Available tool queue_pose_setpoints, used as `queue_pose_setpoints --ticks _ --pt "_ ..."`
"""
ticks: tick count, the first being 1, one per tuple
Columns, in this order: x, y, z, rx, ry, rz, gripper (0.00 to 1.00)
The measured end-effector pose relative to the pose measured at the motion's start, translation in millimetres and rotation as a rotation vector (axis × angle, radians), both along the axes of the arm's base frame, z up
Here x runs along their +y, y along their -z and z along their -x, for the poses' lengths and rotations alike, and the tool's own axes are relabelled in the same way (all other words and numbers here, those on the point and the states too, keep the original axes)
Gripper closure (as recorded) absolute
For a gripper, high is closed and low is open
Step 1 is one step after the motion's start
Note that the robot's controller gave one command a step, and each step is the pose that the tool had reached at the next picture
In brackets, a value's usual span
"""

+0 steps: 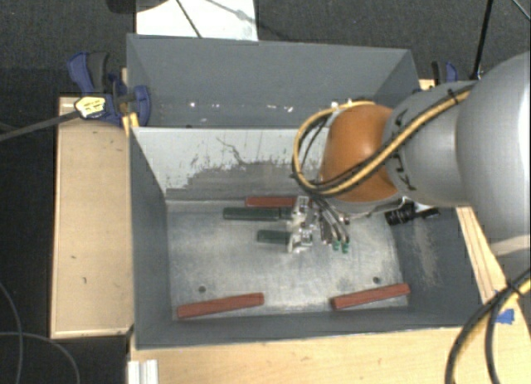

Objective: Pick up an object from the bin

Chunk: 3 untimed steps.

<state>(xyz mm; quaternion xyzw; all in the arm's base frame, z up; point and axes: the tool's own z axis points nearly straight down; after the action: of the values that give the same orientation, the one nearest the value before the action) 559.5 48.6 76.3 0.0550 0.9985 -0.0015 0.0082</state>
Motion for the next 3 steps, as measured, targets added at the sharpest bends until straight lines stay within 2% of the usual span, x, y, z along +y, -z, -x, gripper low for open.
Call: queue_pose_setpoints --ticks 1,2,3 --pt "8 0 -0.8 -0.001 0.0 -0.002 1.0" --pt "-4 -49 6.1 0.021 -0.052 -0.003 1.0" --pt "-19 -75 7.7 0.012 0.022 -0.005 1.0"
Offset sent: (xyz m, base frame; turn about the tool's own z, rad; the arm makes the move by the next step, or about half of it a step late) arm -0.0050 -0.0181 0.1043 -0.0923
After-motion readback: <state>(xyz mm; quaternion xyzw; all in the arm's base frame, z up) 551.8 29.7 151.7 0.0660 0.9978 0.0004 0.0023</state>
